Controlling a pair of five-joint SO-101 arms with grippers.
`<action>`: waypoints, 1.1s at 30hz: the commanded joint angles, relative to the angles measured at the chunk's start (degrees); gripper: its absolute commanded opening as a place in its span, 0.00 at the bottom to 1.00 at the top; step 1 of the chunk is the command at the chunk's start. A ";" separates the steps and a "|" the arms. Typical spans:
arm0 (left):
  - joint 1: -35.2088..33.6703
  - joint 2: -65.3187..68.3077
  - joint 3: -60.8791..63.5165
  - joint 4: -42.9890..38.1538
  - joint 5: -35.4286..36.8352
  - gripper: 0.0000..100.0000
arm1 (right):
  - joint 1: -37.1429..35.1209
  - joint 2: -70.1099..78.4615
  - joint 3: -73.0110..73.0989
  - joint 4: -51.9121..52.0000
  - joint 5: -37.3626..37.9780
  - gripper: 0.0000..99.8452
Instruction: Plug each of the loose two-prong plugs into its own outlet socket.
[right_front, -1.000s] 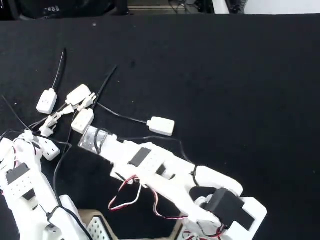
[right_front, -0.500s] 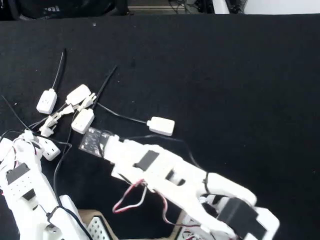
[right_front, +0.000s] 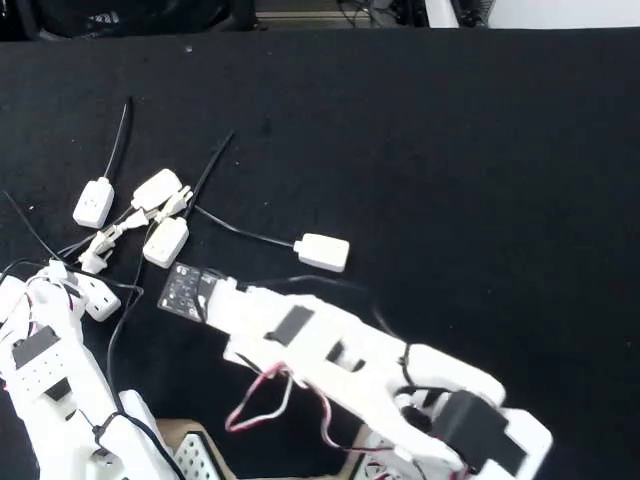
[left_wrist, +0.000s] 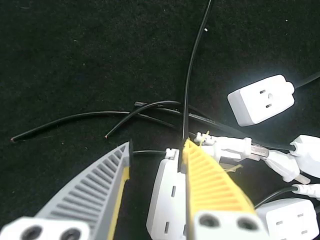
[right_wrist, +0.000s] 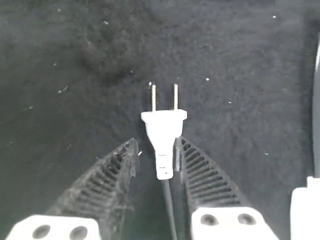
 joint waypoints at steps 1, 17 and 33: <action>-0.31 -1.14 -1.27 -0.97 0.53 0.17 | -1.05 1.98 -4.62 0.70 0.62 0.12; -0.40 -1.14 -1.27 -0.97 0.53 0.17 | -0.97 -0.75 -6.37 4.40 0.70 0.12; -0.66 -1.14 -1.27 -0.97 0.53 0.17 | 0.79 -6.20 0.75 -1.85 0.70 0.12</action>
